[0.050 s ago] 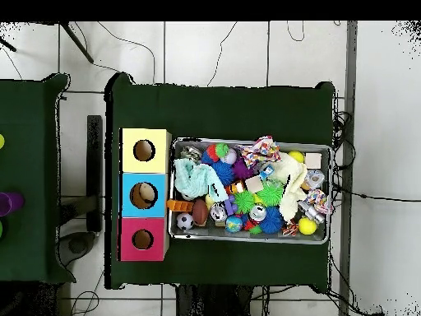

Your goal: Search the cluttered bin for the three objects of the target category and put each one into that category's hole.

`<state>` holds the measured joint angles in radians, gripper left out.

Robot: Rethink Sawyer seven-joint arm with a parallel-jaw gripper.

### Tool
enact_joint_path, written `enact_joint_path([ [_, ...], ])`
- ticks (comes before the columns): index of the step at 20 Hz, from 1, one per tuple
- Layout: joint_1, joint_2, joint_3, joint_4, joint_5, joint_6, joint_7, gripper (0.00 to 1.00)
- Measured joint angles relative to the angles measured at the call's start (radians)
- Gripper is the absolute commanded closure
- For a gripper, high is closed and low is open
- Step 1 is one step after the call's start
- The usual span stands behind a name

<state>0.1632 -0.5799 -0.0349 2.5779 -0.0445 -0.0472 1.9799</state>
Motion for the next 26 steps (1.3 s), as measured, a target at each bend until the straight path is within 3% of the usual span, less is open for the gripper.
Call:
enact_joint_path([
  [15,-0.086,0.078,0.017,-0.035,-0.008,0.014,0.000,0.00],
  [26,-0.149,0.146,0.021,-0.157,-0.022,0.138,0.000,0.00],
])
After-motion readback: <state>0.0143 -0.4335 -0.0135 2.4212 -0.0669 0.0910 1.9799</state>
